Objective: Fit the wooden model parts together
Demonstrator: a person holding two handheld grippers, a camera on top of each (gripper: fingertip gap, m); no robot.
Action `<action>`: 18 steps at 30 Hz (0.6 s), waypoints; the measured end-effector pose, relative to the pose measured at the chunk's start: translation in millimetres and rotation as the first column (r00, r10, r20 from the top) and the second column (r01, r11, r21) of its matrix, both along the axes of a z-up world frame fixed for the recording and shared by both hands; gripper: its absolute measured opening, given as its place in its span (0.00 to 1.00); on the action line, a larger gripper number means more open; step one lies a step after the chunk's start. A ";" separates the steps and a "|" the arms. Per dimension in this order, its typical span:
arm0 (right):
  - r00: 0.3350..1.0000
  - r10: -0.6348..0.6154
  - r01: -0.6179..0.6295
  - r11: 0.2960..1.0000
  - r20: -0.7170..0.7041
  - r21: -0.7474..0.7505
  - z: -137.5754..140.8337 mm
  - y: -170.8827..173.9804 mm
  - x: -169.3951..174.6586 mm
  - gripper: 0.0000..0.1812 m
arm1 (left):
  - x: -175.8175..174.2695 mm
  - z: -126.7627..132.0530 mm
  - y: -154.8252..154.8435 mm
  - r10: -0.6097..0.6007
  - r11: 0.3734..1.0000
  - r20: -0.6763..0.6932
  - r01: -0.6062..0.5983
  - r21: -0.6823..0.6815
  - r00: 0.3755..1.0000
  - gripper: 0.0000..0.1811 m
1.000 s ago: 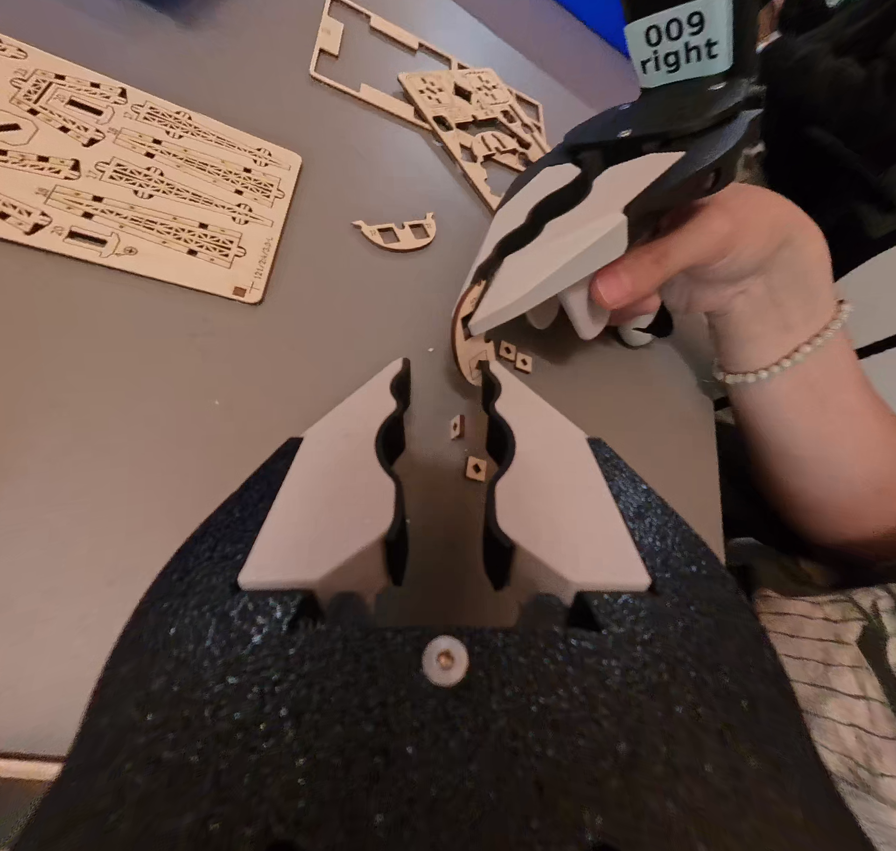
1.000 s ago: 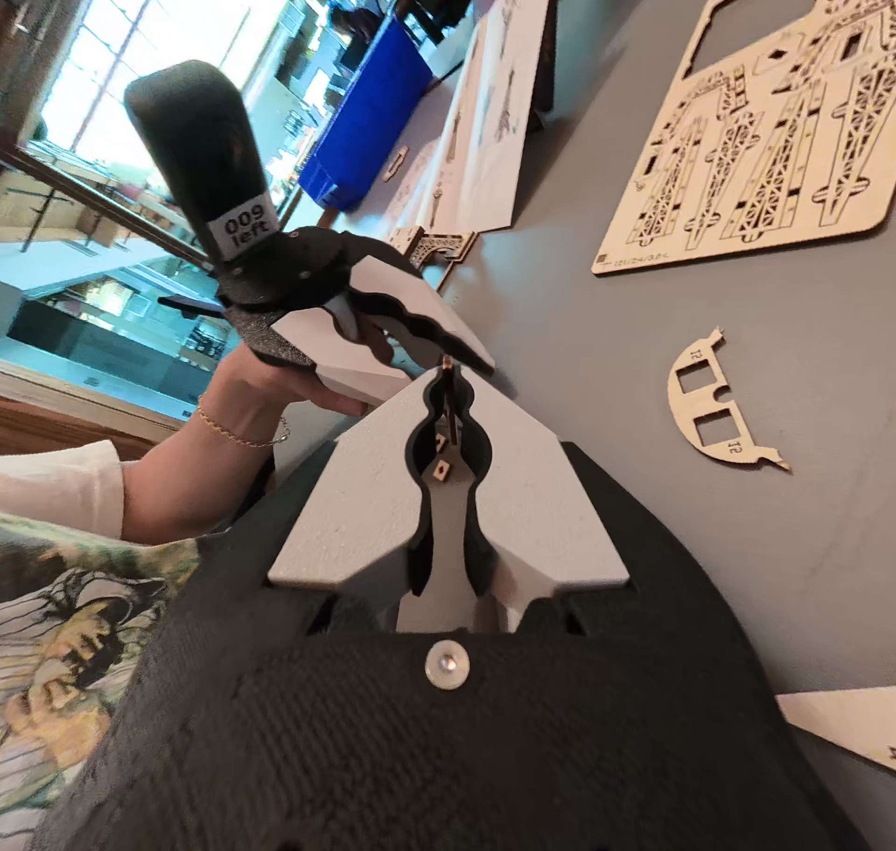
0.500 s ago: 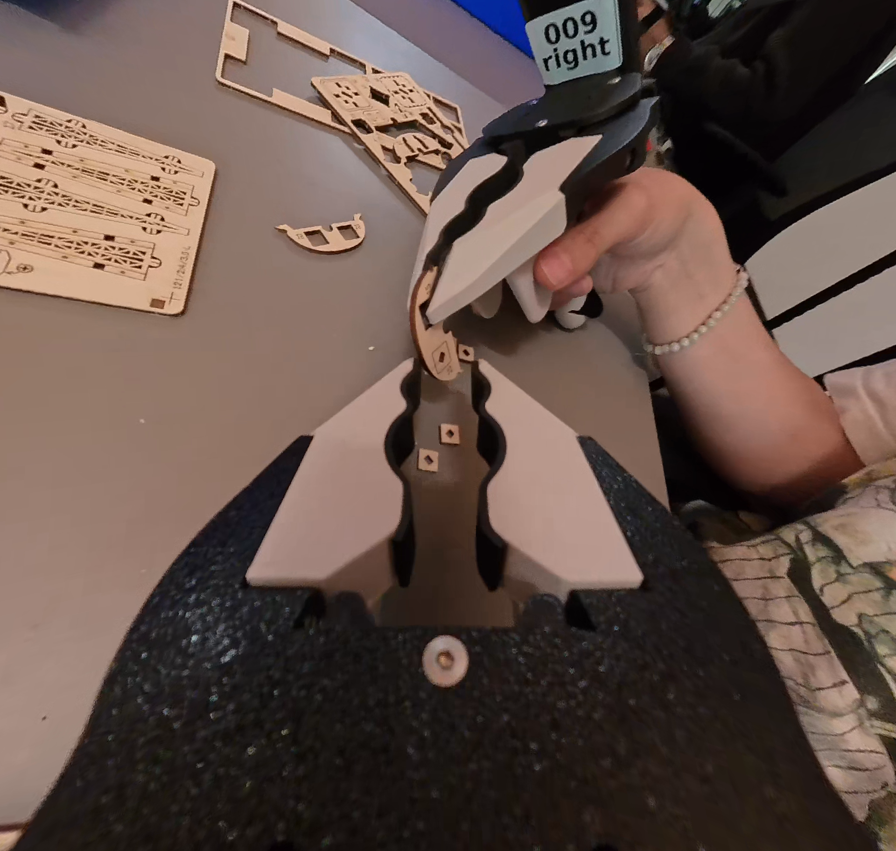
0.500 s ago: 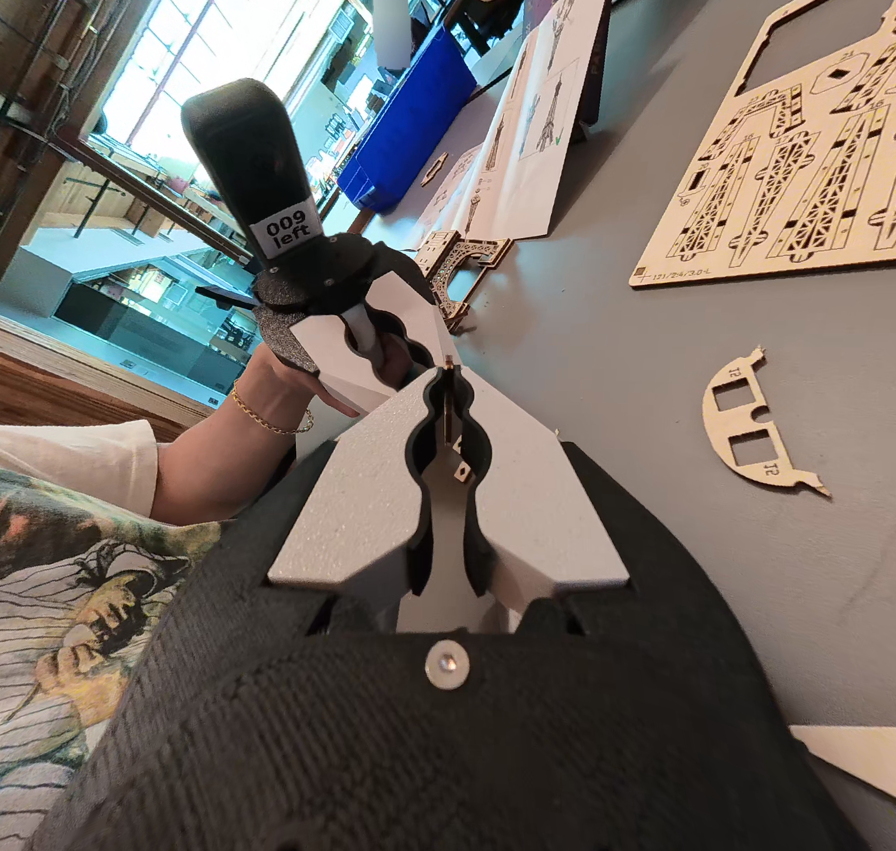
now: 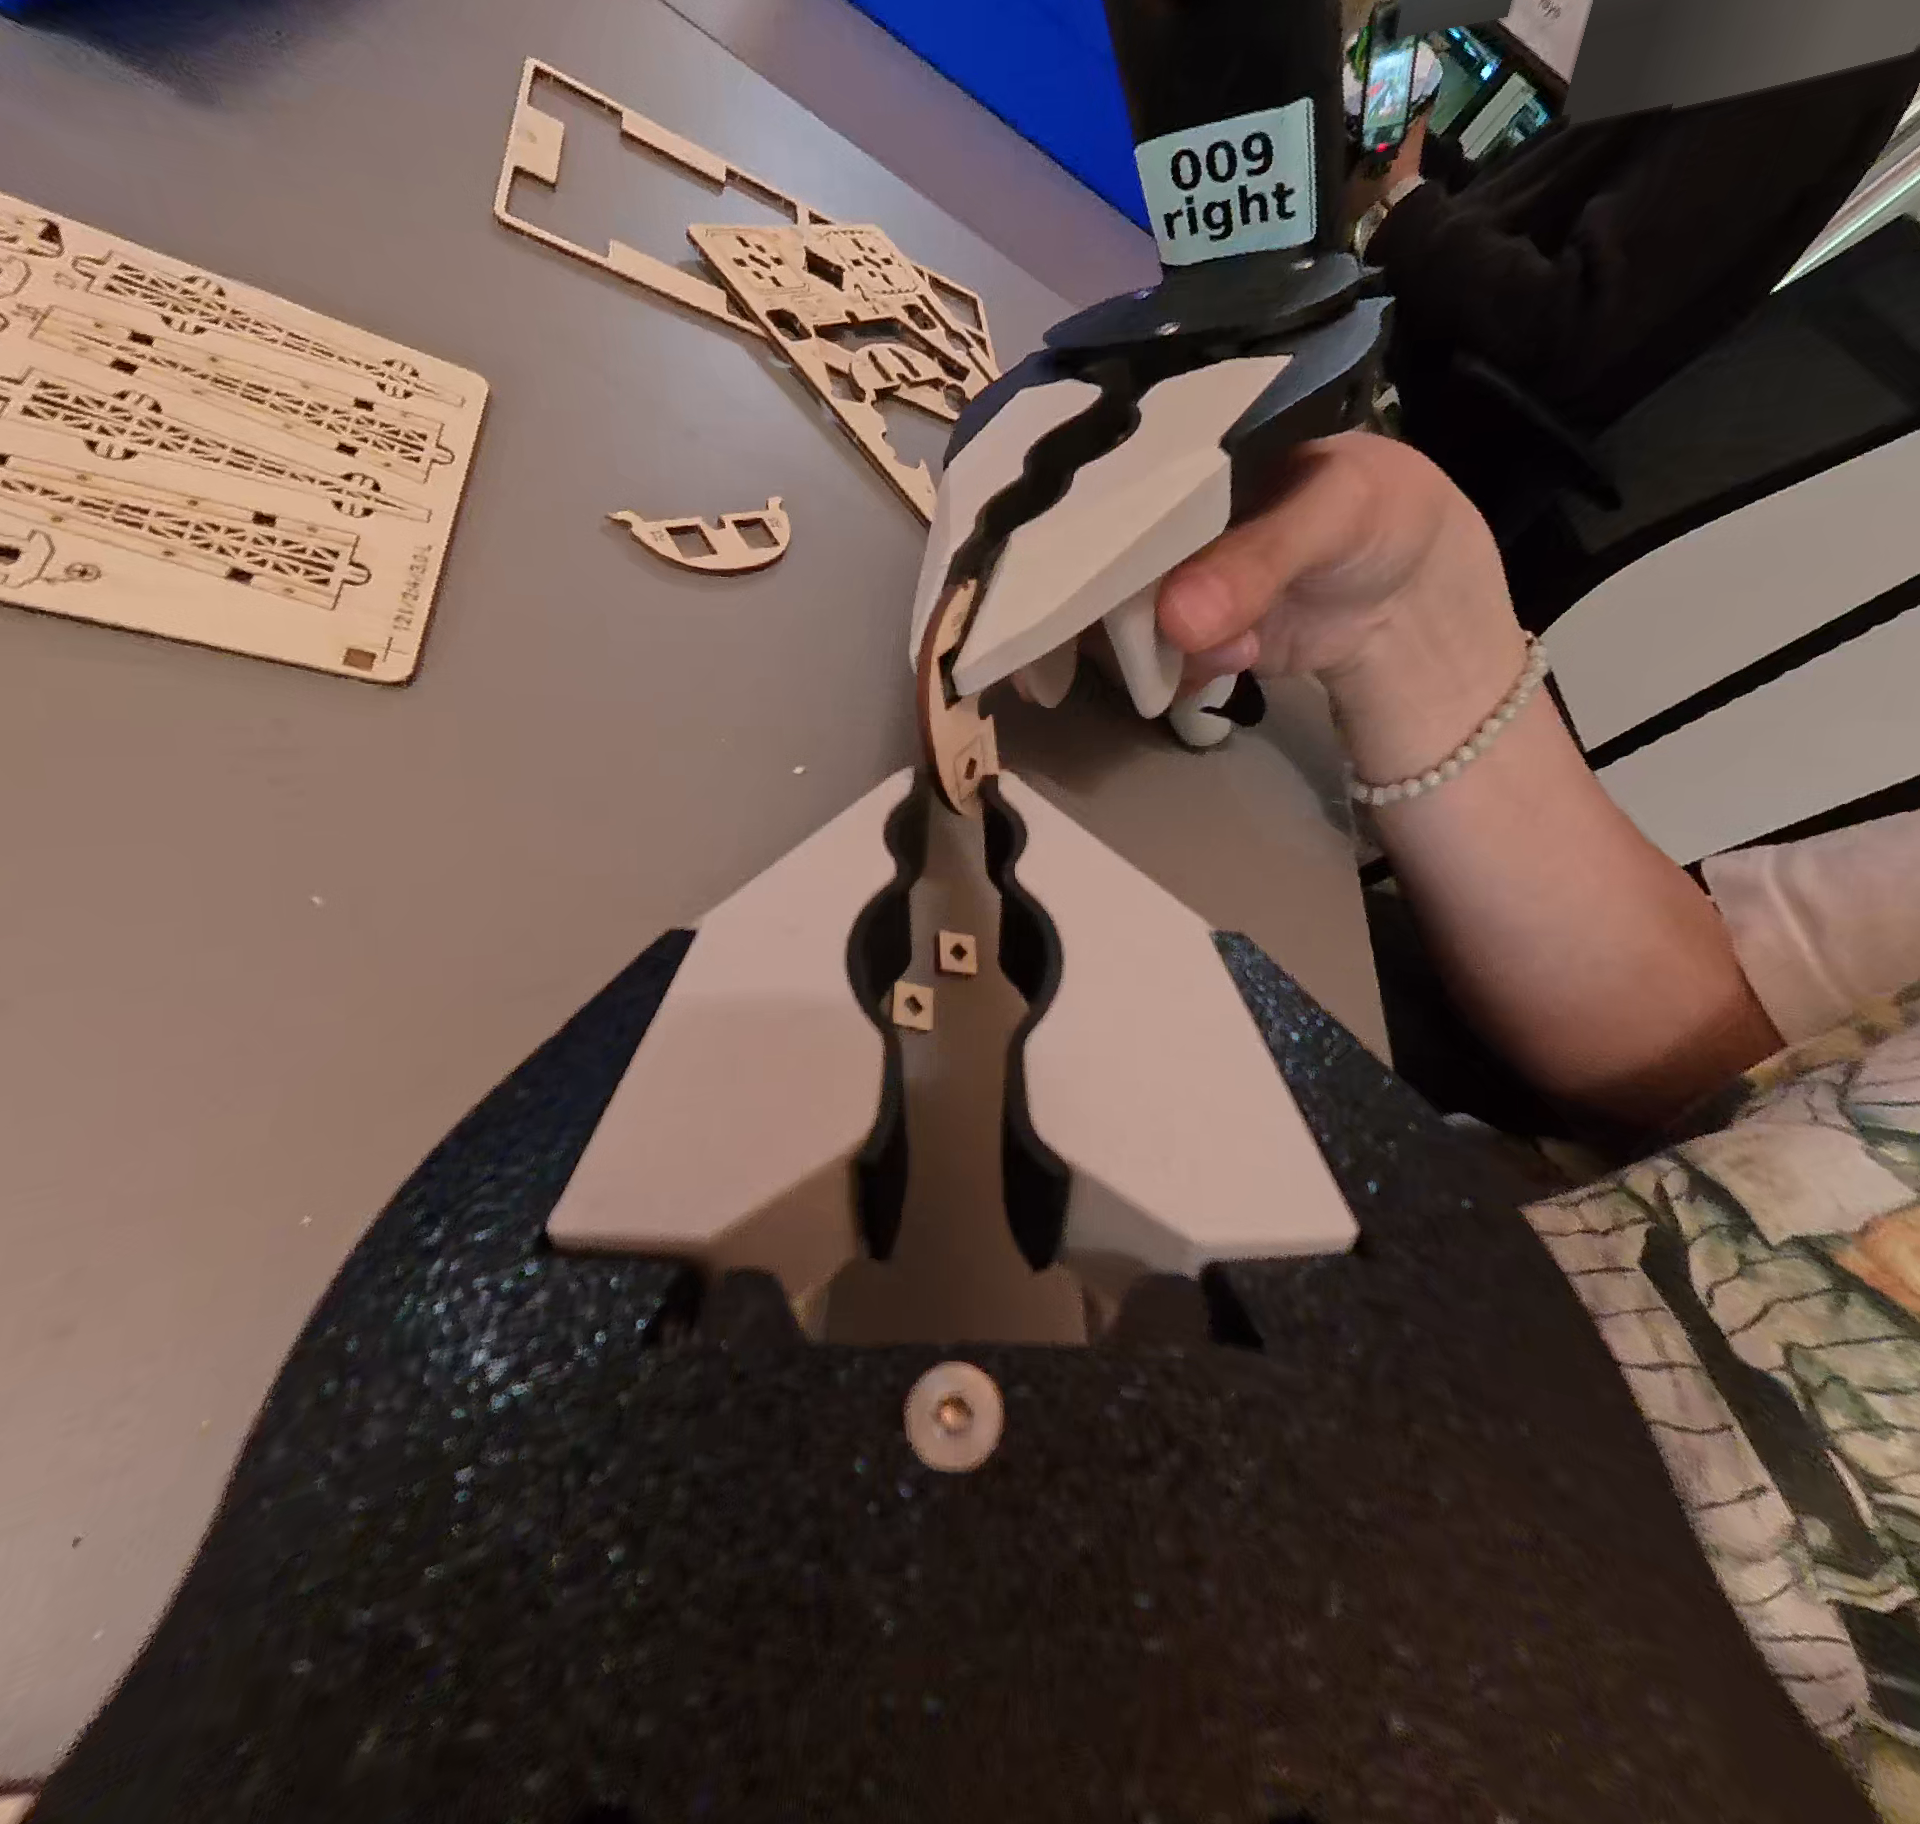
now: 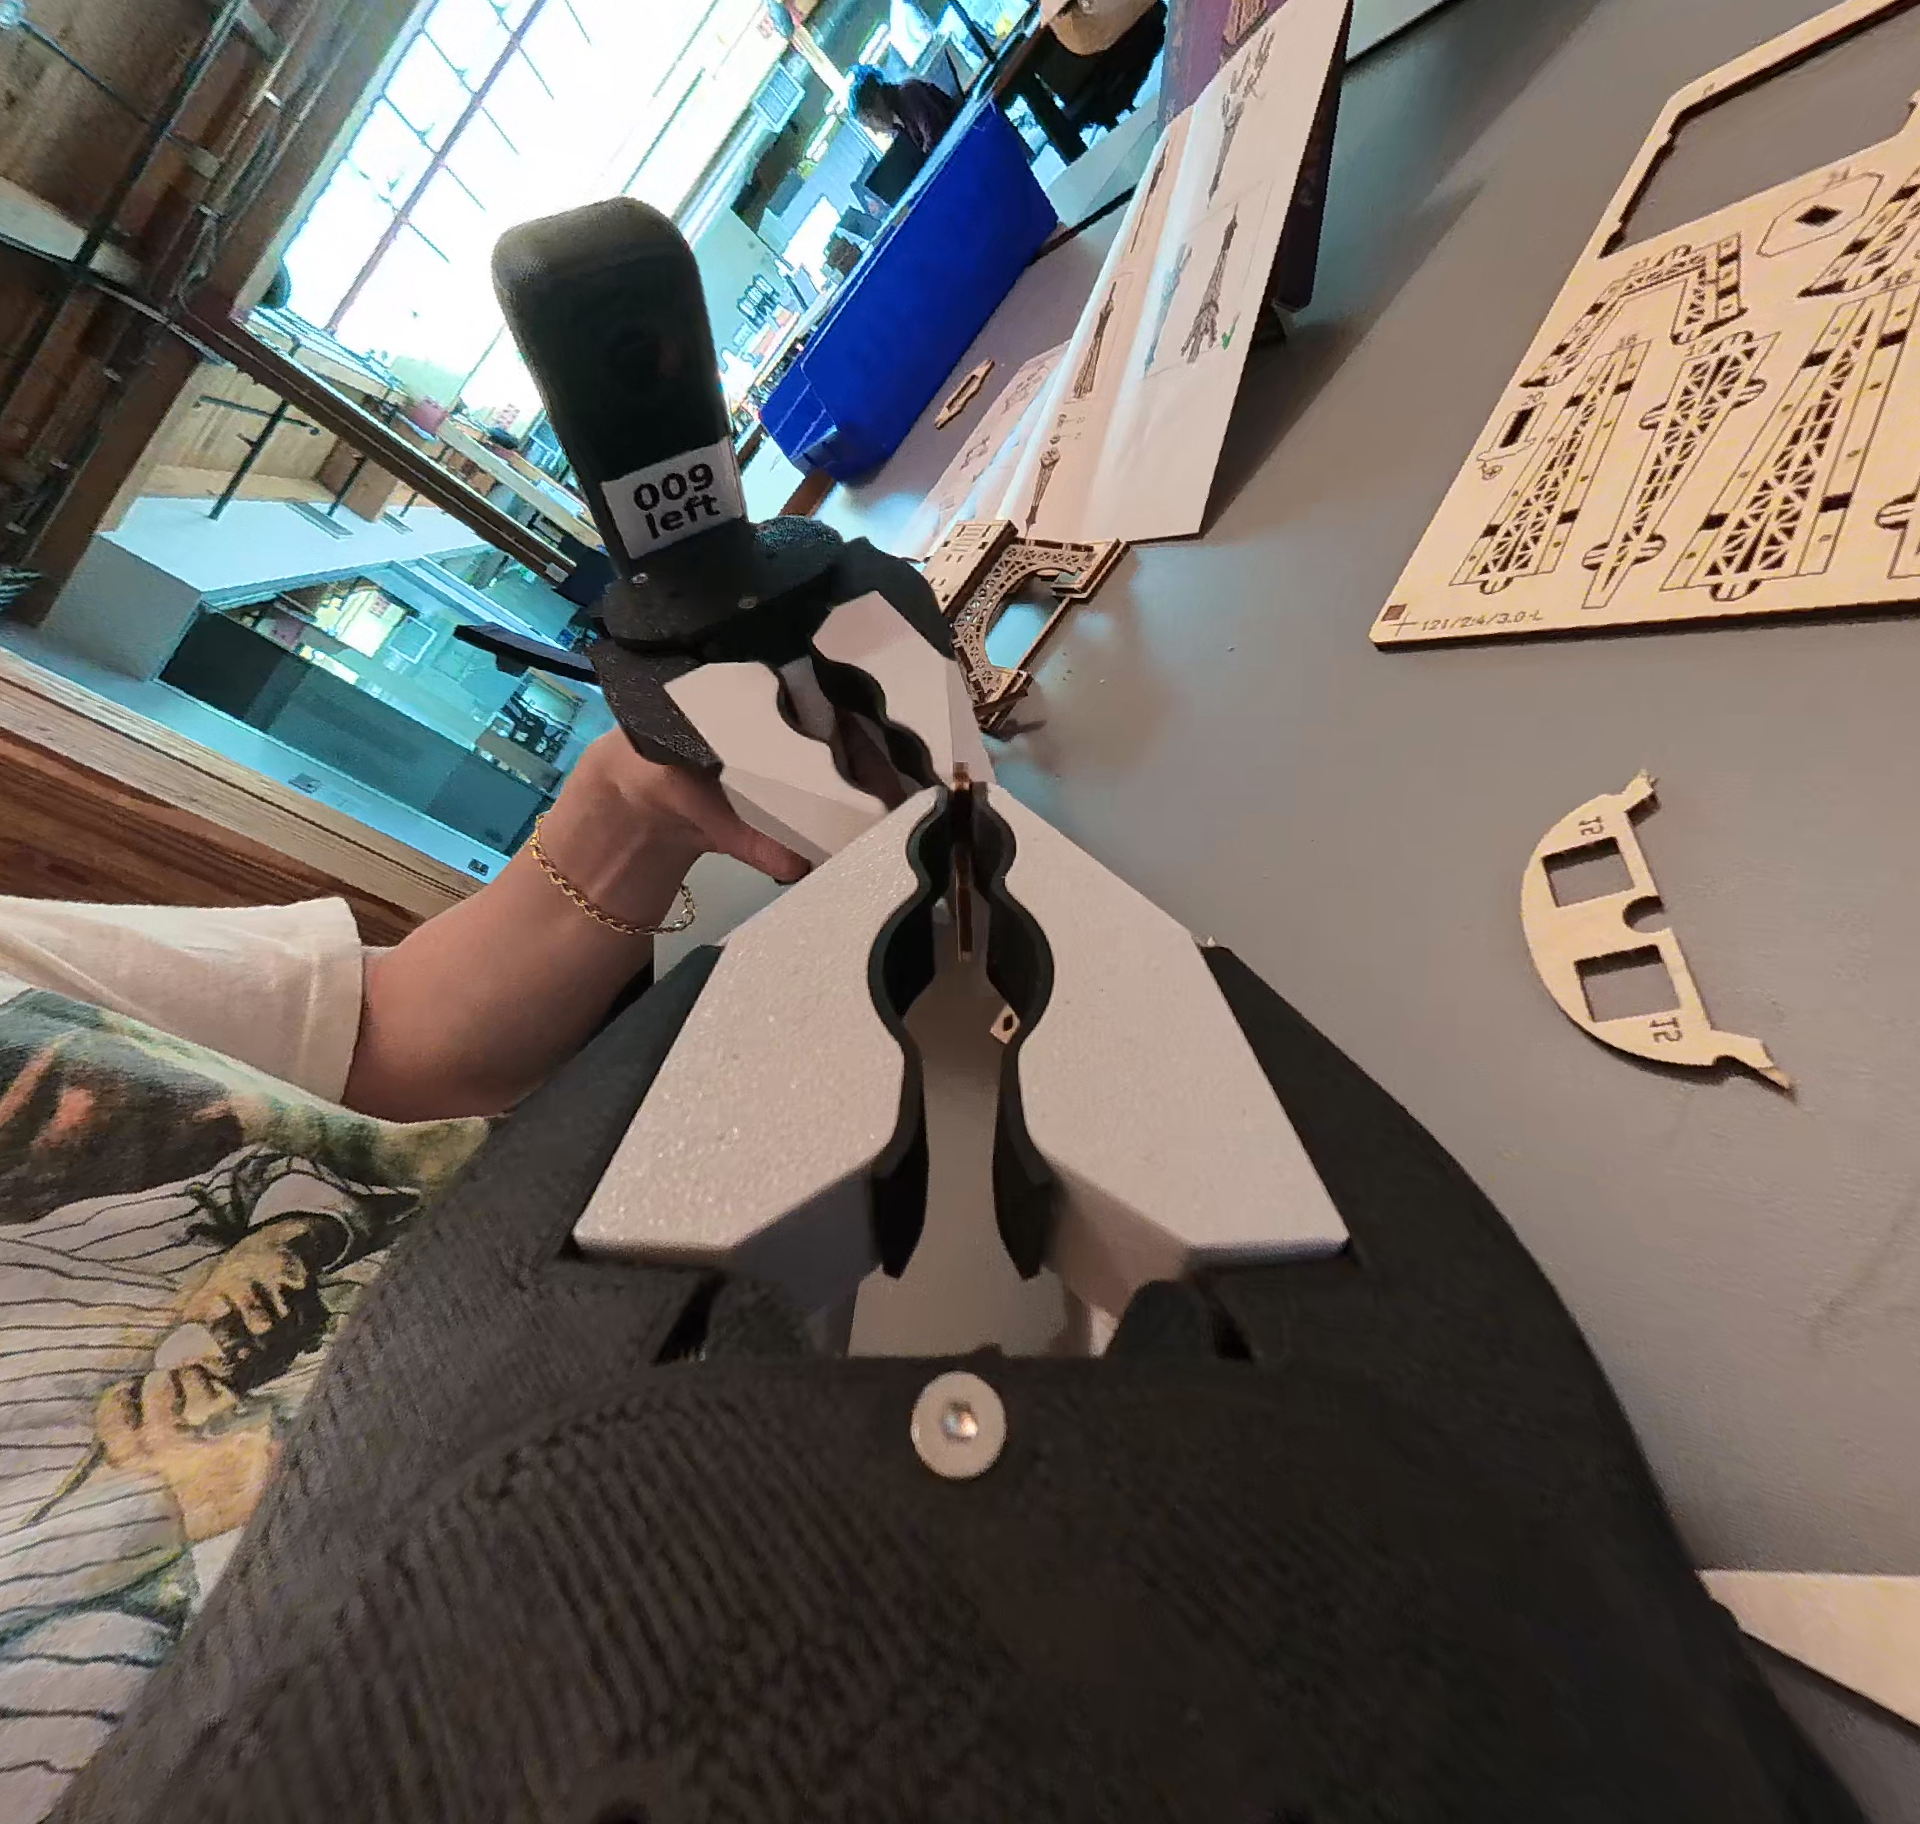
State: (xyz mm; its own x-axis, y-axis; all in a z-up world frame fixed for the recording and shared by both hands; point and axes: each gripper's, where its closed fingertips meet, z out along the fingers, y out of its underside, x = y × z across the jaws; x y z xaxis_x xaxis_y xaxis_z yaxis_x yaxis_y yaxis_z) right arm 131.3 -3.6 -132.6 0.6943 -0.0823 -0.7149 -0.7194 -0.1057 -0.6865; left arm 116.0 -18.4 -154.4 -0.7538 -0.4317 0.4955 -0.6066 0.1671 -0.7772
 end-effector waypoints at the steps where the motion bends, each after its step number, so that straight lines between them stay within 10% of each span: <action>1: 1.000 0.001 0.000 1.000 0.001 -0.001 -0.1 0.1 -0.1 0.00 | 0.3 0.1 -0.5 0.002 1.000 -0.005 -0.002 -0.005 1.000 0.04; 18: 1.000 -0.019 0.018 0.998 -0.009 -0.068 -9.8 2.2 2.9 0.01 | 8.5 -8.3 4.5 0.069 0.996 0.013 -0.070 0.062 0.998 0.01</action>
